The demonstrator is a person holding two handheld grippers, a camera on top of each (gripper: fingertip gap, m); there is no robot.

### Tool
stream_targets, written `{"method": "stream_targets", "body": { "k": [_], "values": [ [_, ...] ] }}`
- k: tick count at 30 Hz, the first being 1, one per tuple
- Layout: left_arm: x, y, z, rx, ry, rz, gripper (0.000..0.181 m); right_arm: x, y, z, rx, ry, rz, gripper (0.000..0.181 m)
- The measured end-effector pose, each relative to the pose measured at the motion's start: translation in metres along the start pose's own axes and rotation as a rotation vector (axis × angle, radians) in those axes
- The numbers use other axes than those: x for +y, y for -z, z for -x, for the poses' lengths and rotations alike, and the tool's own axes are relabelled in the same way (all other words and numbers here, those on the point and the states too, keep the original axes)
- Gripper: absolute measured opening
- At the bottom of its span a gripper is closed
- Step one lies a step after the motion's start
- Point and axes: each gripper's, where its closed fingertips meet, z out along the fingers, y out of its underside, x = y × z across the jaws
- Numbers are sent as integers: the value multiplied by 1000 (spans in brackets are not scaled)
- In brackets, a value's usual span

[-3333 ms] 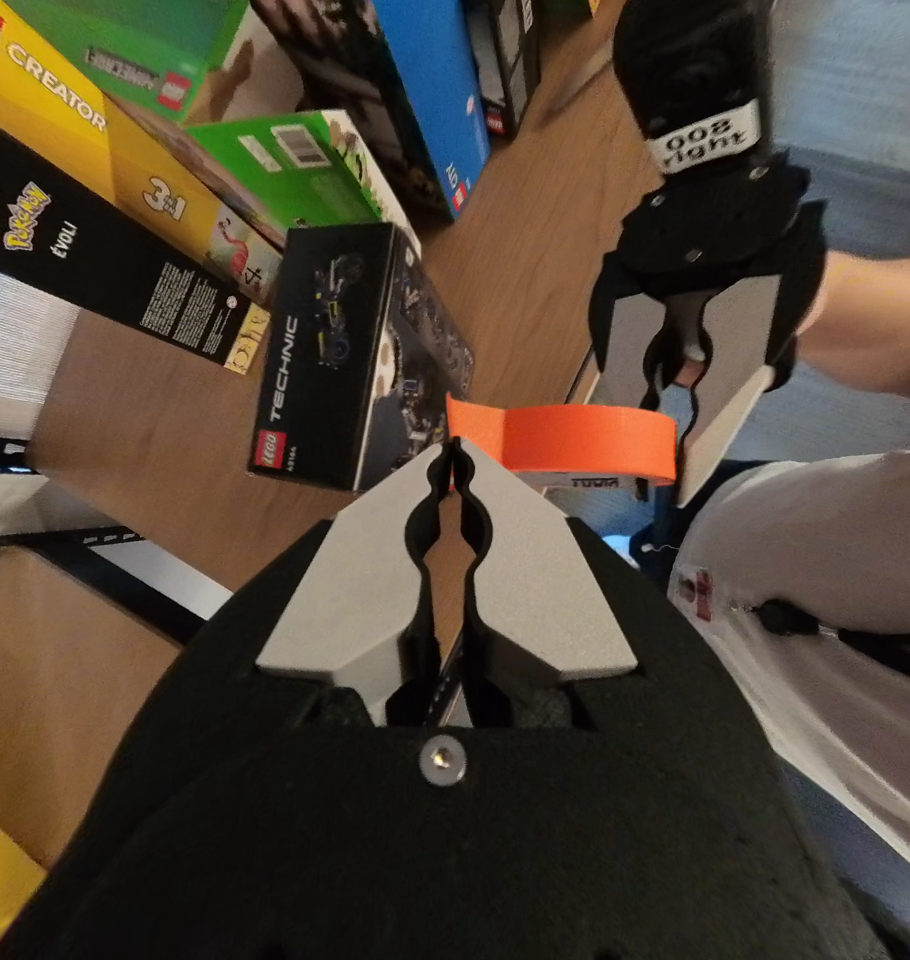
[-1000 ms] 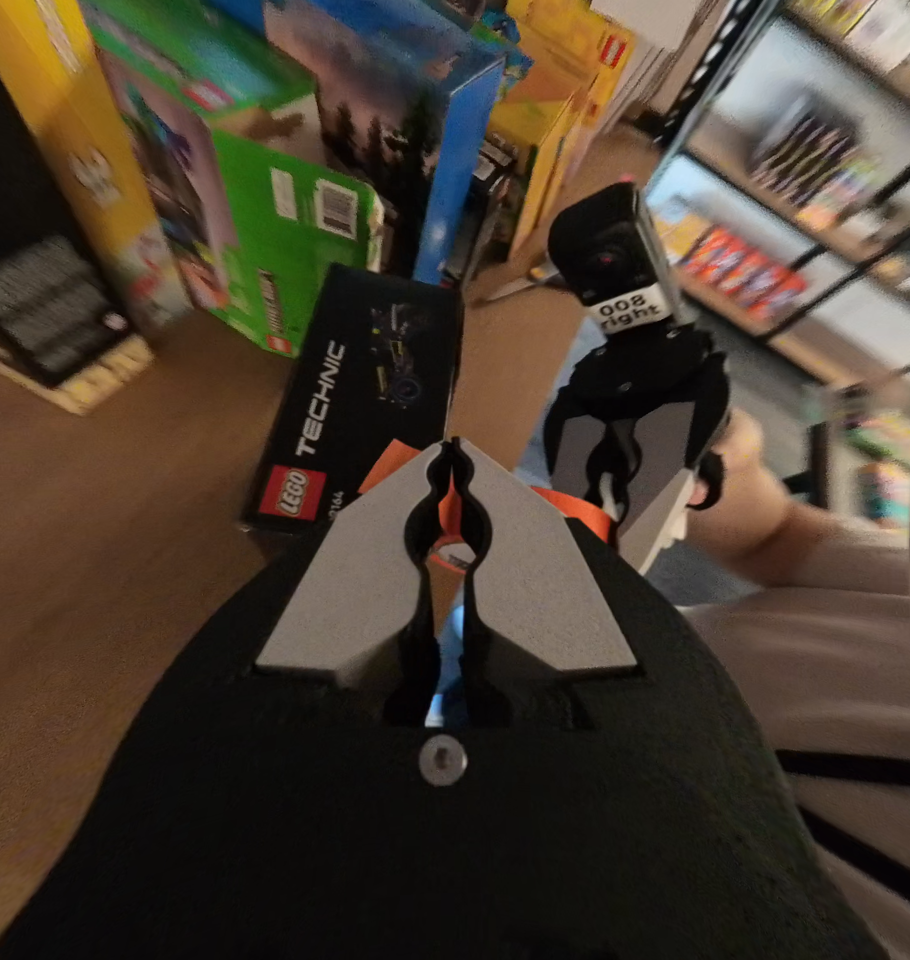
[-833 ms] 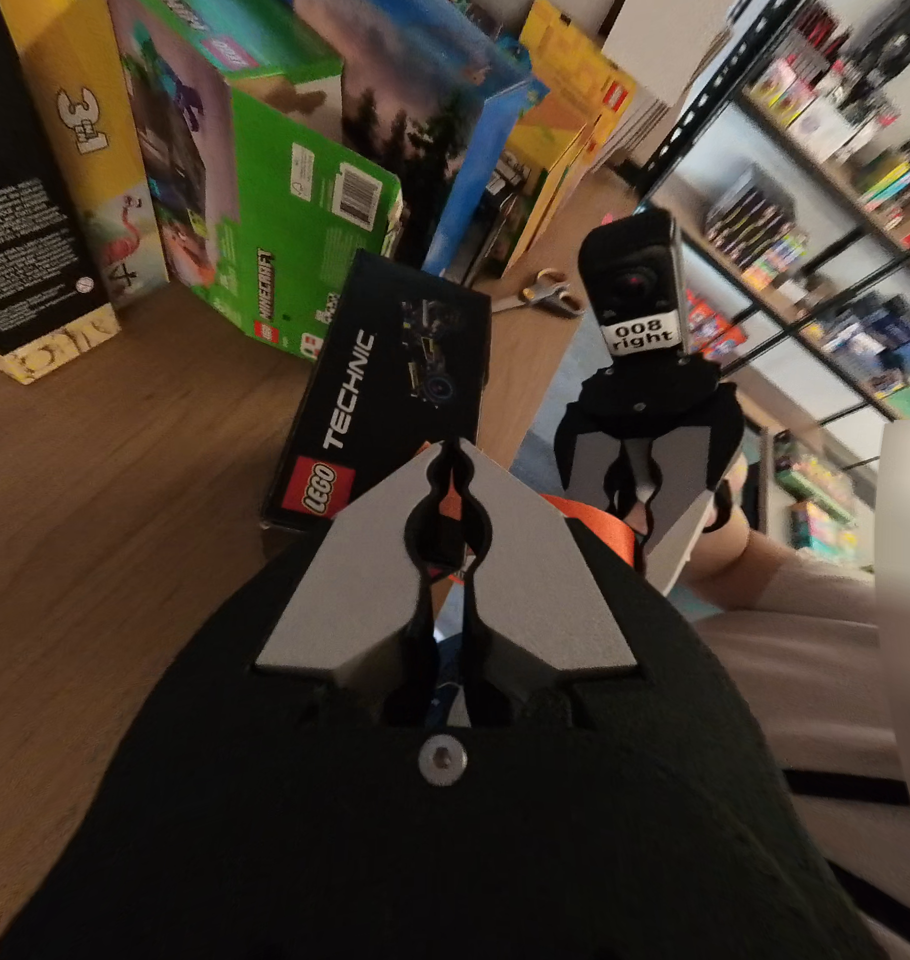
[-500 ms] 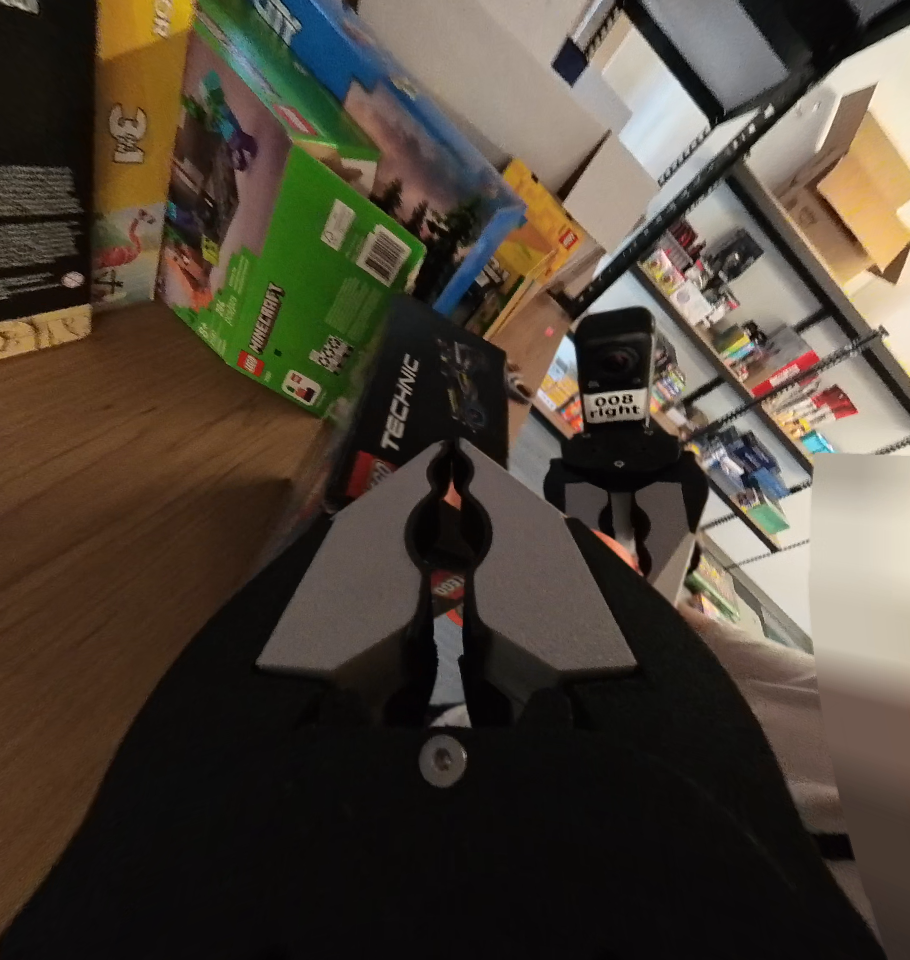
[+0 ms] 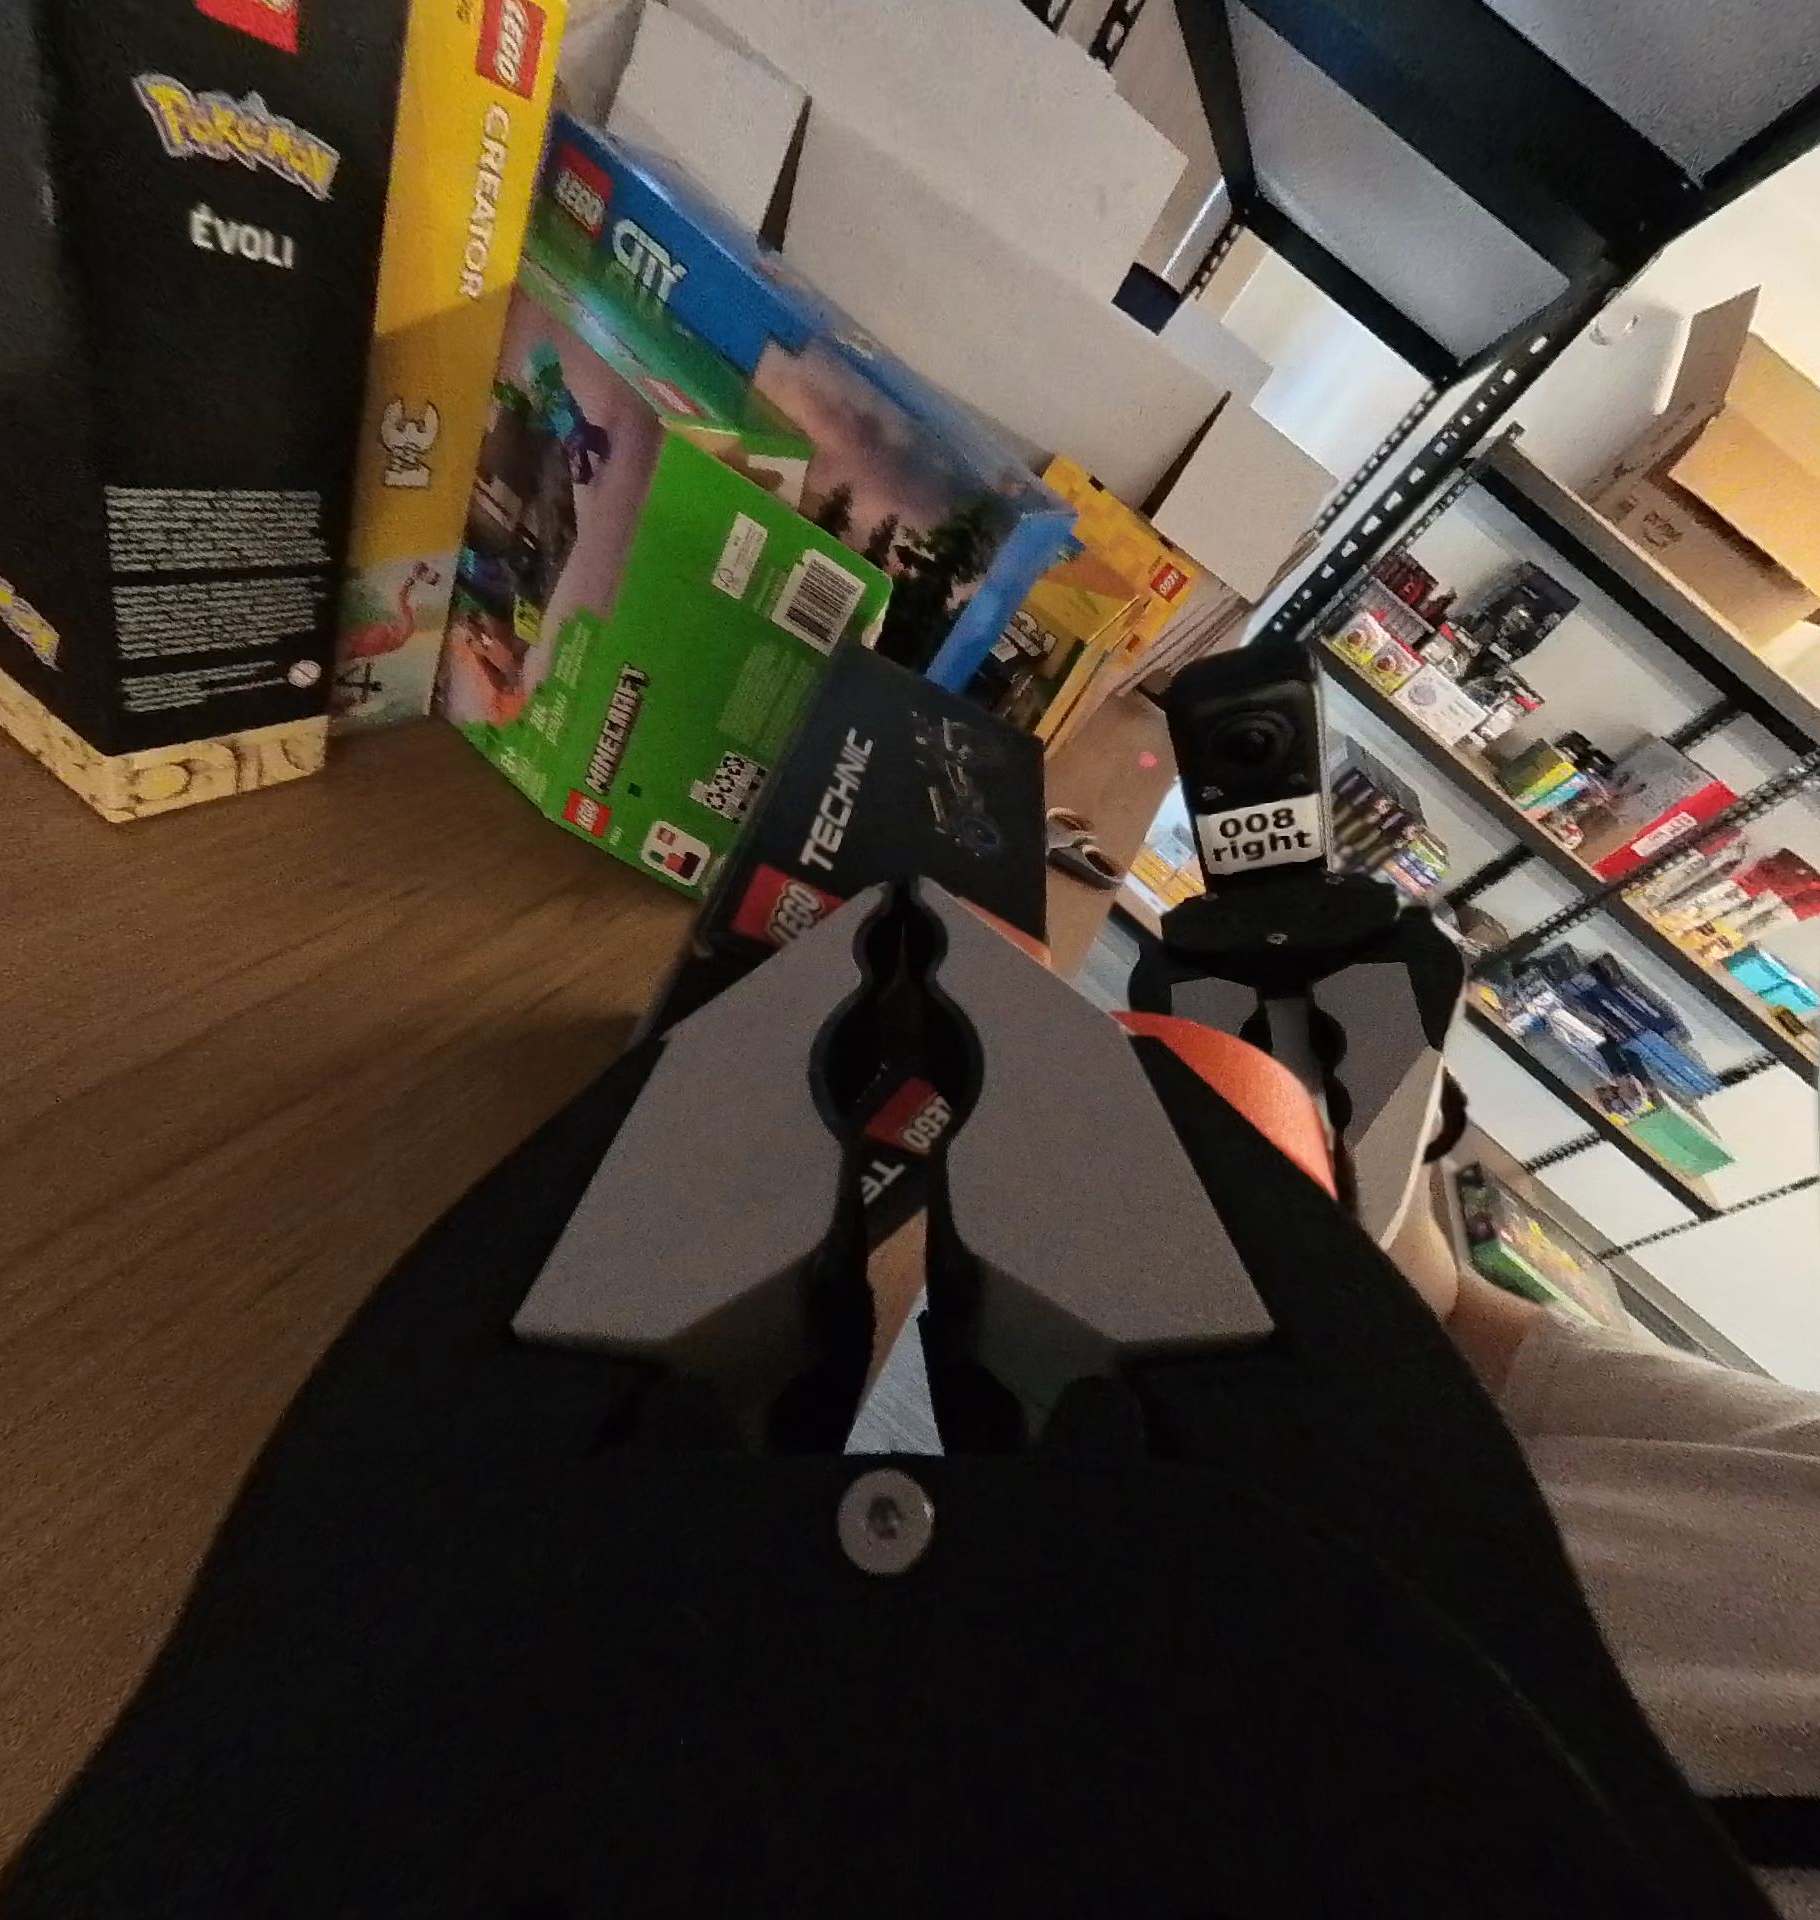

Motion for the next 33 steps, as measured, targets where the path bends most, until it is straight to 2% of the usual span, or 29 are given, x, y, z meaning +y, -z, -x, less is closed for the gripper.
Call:
{"method": "stream_targets", "body": {
  "k": [4, 7, 9, 14, 33],
  "values": [
    [-6, 6, -30, 74, -169, -92, 0, 0, 1, 0, -17, -14, -5, 8],
    [8, -2, -31, -61, -385, -12, 0, 1, -1, 0, -25, -25, -1, 8],
    [14, -8, -25, -144, -462, 58, 0, 2, -2, 0, -25, -25, 3, 9],
    [17, -10, -22, -198, -480, 120, 0, 4, -1, -2, -21, -29, -6, 9],
    [17, -11, -21, -217, -536, 66, 0, 18, 3, -12, 21, -61, -58, 11]
  ]
}}
